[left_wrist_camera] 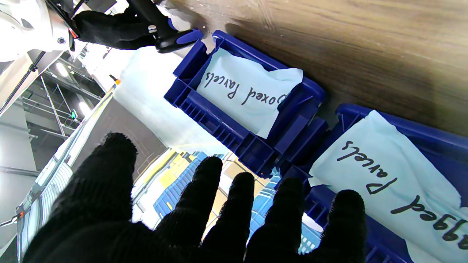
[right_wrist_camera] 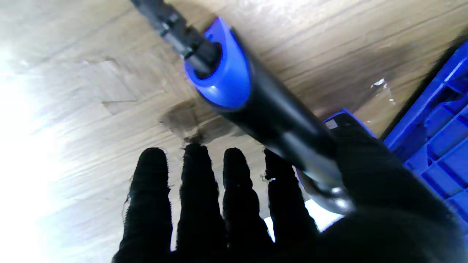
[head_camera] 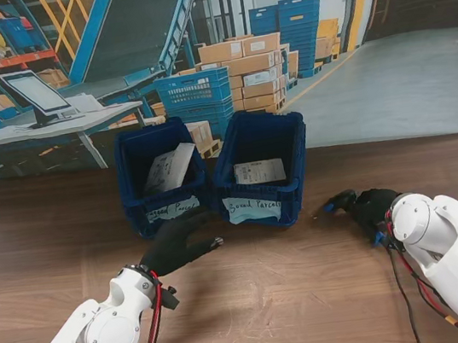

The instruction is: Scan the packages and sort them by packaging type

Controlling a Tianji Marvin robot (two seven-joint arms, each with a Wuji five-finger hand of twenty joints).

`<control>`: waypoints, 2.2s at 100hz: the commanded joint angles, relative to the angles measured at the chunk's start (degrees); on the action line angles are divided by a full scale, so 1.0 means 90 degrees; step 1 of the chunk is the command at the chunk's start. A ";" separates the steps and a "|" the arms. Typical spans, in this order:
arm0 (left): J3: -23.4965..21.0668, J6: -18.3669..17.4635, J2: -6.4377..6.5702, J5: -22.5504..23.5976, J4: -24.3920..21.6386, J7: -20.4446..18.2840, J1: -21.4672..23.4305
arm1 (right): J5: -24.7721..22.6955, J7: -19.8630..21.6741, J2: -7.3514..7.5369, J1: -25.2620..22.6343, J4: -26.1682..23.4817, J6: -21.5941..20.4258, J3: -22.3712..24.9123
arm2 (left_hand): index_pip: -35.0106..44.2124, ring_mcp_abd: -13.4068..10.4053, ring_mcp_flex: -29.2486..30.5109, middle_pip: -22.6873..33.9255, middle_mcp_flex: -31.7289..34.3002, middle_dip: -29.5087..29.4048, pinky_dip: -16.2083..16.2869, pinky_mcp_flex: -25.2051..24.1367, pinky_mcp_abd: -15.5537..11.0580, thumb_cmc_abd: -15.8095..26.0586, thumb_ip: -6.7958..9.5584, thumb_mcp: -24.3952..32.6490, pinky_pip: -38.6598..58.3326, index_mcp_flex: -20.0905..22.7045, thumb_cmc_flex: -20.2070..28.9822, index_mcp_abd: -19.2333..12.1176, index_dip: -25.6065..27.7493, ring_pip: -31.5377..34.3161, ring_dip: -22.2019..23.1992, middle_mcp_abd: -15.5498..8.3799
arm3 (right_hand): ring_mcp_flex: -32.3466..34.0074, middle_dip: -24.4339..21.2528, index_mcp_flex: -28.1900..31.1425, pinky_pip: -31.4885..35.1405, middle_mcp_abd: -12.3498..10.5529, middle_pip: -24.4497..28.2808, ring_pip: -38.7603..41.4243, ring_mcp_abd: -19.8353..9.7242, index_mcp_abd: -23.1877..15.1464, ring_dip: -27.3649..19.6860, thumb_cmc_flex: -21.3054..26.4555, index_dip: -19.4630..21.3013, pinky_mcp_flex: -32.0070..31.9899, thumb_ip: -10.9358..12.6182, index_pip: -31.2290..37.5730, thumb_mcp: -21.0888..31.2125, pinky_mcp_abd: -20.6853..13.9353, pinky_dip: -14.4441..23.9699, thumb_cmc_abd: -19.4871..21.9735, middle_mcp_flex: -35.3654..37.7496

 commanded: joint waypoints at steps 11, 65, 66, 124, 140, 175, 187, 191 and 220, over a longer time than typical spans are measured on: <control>0.0002 -0.0026 -0.0006 0.0018 -0.0064 -0.0102 0.0010 | -0.0128 0.0046 -0.0010 -0.0215 -0.0292 0.0199 0.0172 | -0.0131 0.0097 -0.0218 -0.0012 -0.0236 -0.0066 0.0091 -0.0059 -0.0135 0.0131 0.0112 -0.0167 -0.0258 -0.0259 0.0112 0.0072 0.0003 -0.0169 -0.0055 0.0011 | -0.0105 -0.0102 -0.0085 -0.0045 0.0125 -0.0126 -0.0048 0.0147 0.0043 -0.0146 -0.0100 -0.0017 -0.0048 0.0141 -0.0086 -0.0062 0.0036 -0.0049 0.0236 -0.0118; -0.0040 0.0009 -0.0017 0.0059 -0.0100 -0.0034 0.0044 | -0.0320 -0.0323 -0.0102 -0.0863 -0.1534 0.0635 0.0858 | -0.0084 0.0100 -0.0228 -0.0029 -0.0250 -0.0072 0.0097 -0.0068 -0.0143 0.0171 0.0112 -0.0178 -0.0279 -0.0168 0.0102 -0.0042 0.0021 -0.0172 -0.0058 0.0017 | -0.0185 -0.0146 -0.0114 -0.0177 0.0131 -0.0239 -0.0146 0.0163 0.0041 -0.0201 -0.0140 -0.0027 -0.0159 0.0131 -0.0256 -0.0138 0.0037 -0.0127 0.0298 -0.0106; -0.0040 0.0011 -0.0018 0.0057 -0.0099 -0.0030 0.0045 | -0.0314 -0.0333 -0.0105 -0.0886 -0.1569 0.0639 0.0874 | -0.0077 0.0100 -0.0227 -0.0030 -0.0247 -0.0073 0.0096 -0.0072 -0.0144 0.0172 0.0113 -0.0179 -0.0281 -0.0157 0.0103 -0.0055 0.0023 -0.0171 -0.0058 0.0014 | -0.0195 -0.0148 -0.0111 -0.0184 0.0130 -0.0243 -0.0152 0.0153 0.0030 -0.0204 -0.0145 -0.0030 -0.0167 0.0129 -0.0261 -0.0141 0.0034 -0.0130 0.0304 -0.0104; -0.0058 0.0186 -0.0090 -0.0051 -0.0075 0.0222 0.0142 | 0.0372 -0.1941 -0.0491 -0.2680 -0.3286 -0.0509 0.1484 | 0.0150 -0.0040 -0.0273 -0.0131 -0.0098 -0.0203 -0.0084 -0.0037 -0.0275 0.0198 0.0118 -0.0193 -0.0525 0.0033 0.0191 -0.0479 0.0038 -0.0282 -0.0186 -0.0090 | -0.0527 -0.0746 -0.0142 -0.0660 -0.0057 -0.1352 -0.0675 0.0067 -0.0189 -0.0537 -0.0591 -0.0569 -0.0366 -0.0020 -0.0781 -0.0230 0.0005 -0.0346 0.0477 0.0196; -0.0043 0.0191 -0.0127 -0.0065 -0.0054 0.0382 0.0166 | 0.0546 -0.2360 -0.0576 -0.3116 -0.3586 -0.1066 0.1496 | 0.0182 -0.0110 -0.0333 -0.0179 -0.0119 -0.0286 -0.0183 -0.0032 -0.0318 0.0222 0.0105 -0.0213 -0.0612 -0.0021 0.0183 -0.0599 0.0007 -0.0320 -0.0266 -0.0136 | -0.0501 -0.0846 -0.0203 -0.0837 -0.0099 -0.1575 -0.0776 0.0038 -0.0189 -0.0663 -0.0732 -0.0698 -0.0345 -0.0064 -0.0840 -0.0224 -0.0074 -0.0460 0.0521 0.0301; 0.0006 0.0153 -0.0221 -0.0247 -0.0006 0.0693 0.0200 | 0.0816 -0.2803 -0.0646 -0.3790 -0.3948 -0.2227 0.1410 | 0.0239 -0.0114 -0.0359 -0.0177 -0.0119 -0.0360 -0.0285 -0.0037 -0.0320 0.0232 0.0092 -0.0235 -0.0658 -0.0065 0.0216 -0.0542 -0.0040 -0.0311 -0.0332 -0.0107 | -0.0718 -0.0930 -0.0453 -0.1276 -0.0121 -0.1938 -0.0934 -0.0019 -0.0191 -0.0804 -0.0896 -0.0907 -0.0415 -0.0139 -0.0995 -0.0275 -0.0338 -0.0801 0.0685 0.0308; 0.0038 0.0150 -0.0218 -0.0269 -0.0025 0.0671 0.0228 | 0.0871 -0.2849 -0.0640 -0.3893 -0.3891 -0.2598 0.1312 | 0.0244 -0.0105 -0.0362 -0.0170 -0.0128 -0.0364 -0.0303 -0.0051 -0.0317 0.0235 0.0093 -0.0240 -0.0662 -0.0062 0.0214 -0.0514 -0.0055 -0.0303 -0.0338 -0.0094 | -0.0721 -0.0930 -0.0532 -0.1348 -0.0130 -0.1982 -0.0933 -0.0014 -0.0181 -0.0812 -0.0920 -0.0929 -0.0419 -0.0144 -0.1030 -0.0291 -0.0407 -0.0870 0.0717 0.0271; 0.0042 0.0157 -0.0217 -0.0275 -0.0040 0.0666 0.0246 | 0.0910 -0.2852 -0.0638 -0.3910 -0.3854 -0.2705 0.1274 | 0.0247 -0.0112 -0.0363 -0.0165 -0.0122 -0.0364 -0.0308 -0.0048 -0.0306 0.0236 0.0094 -0.0241 -0.0661 -0.0055 0.0215 -0.0509 -0.0059 -0.0302 -0.0340 -0.0091 | -0.0721 -0.0929 -0.0546 -0.1366 -0.0133 -0.1991 -0.0933 -0.0013 -0.0186 -0.0814 -0.0921 -0.0933 -0.0414 -0.0144 -0.1037 -0.0292 -0.0420 -0.0891 0.0724 0.0270; -0.0018 0.0280 -0.0198 -0.0327 -0.0179 0.0574 0.0387 | 0.1016 -0.2857 -0.0615 -0.3917 -0.3603 -0.3247 0.1063 | 0.0237 -0.0107 -0.0385 -0.0158 -0.0137 -0.0366 -0.0343 -0.0070 -0.0298 0.0227 0.0106 -0.0242 -0.0679 -0.0043 0.0224 -0.0453 -0.0077 -0.0306 -0.0352 -0.0078 | -0.0748 -0.0913 -0.0558 -0.1429 -0.0146 -0.2016 -0.0944 -0.0070 -0.0182 -0.0833 -0.0912 -0.0953 -0.0397 -0.0146 -0.1038 -0.0303 -0.0491 -0.0997 0.0732 0.0265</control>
